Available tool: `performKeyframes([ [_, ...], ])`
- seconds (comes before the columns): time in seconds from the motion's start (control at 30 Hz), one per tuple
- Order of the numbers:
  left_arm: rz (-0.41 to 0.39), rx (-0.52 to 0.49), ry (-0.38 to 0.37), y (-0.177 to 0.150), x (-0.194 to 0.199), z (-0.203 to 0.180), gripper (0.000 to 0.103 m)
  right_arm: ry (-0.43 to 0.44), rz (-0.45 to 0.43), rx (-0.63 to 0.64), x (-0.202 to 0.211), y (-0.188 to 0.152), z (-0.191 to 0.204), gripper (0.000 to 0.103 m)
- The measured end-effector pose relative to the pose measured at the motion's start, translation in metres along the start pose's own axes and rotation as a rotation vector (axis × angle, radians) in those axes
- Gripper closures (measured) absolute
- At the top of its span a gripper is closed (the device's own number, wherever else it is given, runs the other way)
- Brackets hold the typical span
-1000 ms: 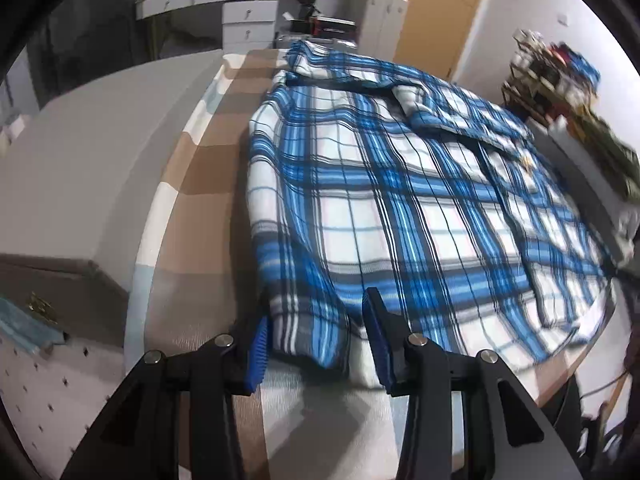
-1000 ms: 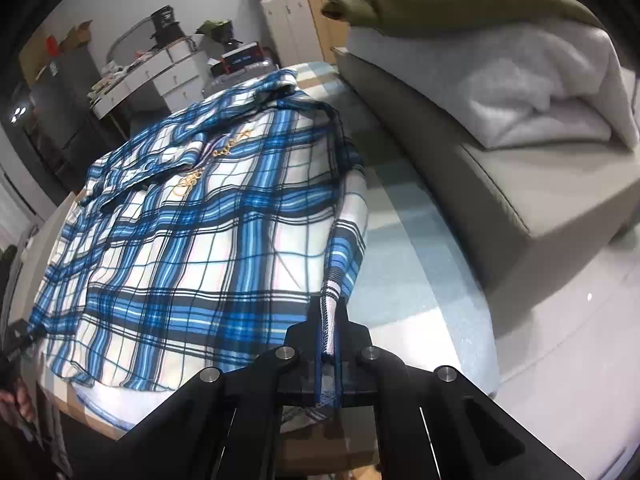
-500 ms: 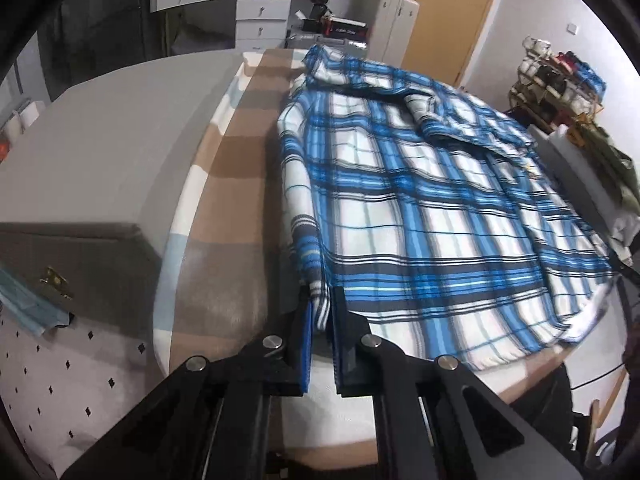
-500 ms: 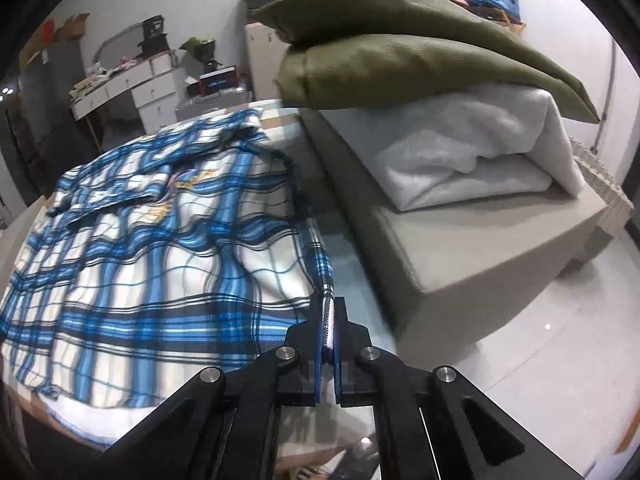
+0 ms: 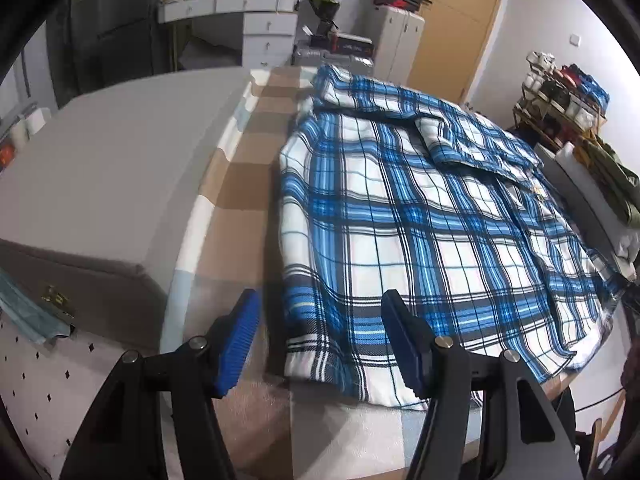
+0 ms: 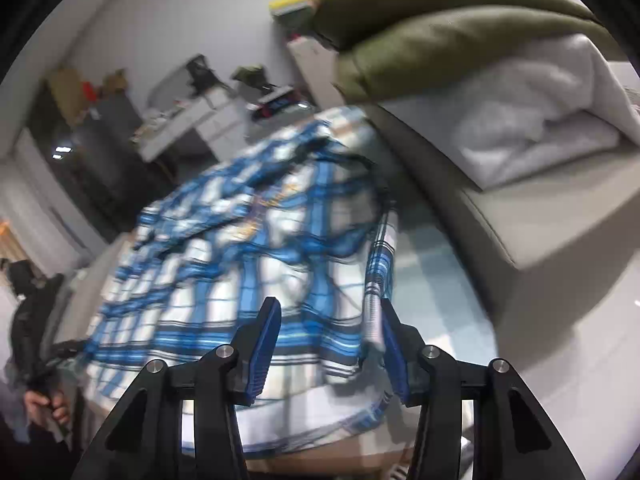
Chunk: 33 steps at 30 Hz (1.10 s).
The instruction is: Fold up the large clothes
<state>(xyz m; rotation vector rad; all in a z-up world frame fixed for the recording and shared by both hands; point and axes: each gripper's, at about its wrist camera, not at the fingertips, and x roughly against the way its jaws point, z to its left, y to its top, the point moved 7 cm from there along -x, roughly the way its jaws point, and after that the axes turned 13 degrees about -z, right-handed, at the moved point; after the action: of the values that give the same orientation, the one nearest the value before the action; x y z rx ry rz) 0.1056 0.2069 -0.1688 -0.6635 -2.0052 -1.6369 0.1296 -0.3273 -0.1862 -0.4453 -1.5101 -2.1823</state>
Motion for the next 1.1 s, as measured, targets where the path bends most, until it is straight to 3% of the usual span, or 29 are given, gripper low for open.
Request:
performKeyframes([
  [0.13, 0.062, 0.018, -0.064, -0.007, -0.017, -0.005, 0.046, -0.082, 0.028, -0.017, -0.014, -0.005, -0.013, 0.054],
  [0.2, 0.055, -0.015, -0.045, -0.005, -0.020, -0.008, 0.046, -0.070, 0.038, -0.059, -0.019, -0.005, -0.018, 0.056],
  [0.23, 0.063, -0.034, -0.030, -0.004, -0.022, -0.011, 0.051, -0.068, 0.032, -0.073, -0.020, -0.003, -0.018, 0.061],
  [0.27, 0.068, -0.044, -0.007, -0.004, -0.022, -0.012, 0.058, -0.062, 0.035, -0.079, -0.021, -0.002, -0.018, 0.083],
  [0.3, 0.077, -0.052, 0.024, -0.002, -0.024, -0.011, 0.080, -0.053, 0.043, -0.080, -0.023, -0.002, -0.016, 0.096],
  [0.33, 0.093, -0.049, 0.042, -0.001, -0.026, -0.010, 0.101, -0.055, 0.044, -0.073, -0.023, 0.000, -0.014, 0.099],
  [0.47, 0.134, 0.031, 0.046, 0.001, -0.022, -0.005, 0.101, -0.025, -0.027, -0.012, -0.008, 0.014, 0.003, 0.100],
  [0.57, 0.118, -0.023, 0.065, -0.004, -0.010, -0.009, 0.102, -0.031, -0.071, 0.042, 0.009, 0.023, 0.009, 0.100],
  [0.83, 0.119, -0.023, -0.014, -0.023, 0.035, -0.016, 0.102, -0.042, 0.001, 0.084, 0.036, 0.020, -0.002, 0.100],
  [0.97, 0.066, -0.028, -0.081, 0.005, 0.047, -0.029, 0.102, 0.021, -0.038, 0.081, 0.048, 0.042, 0.018, 0.100],
  [1.1, 0.041, -0.049, -0.133, 0.049, 0.028, -0.038, 0.102, 0.086, -0.056, 0.113, 0.031, 0.076, 0.056, 0.100],
])
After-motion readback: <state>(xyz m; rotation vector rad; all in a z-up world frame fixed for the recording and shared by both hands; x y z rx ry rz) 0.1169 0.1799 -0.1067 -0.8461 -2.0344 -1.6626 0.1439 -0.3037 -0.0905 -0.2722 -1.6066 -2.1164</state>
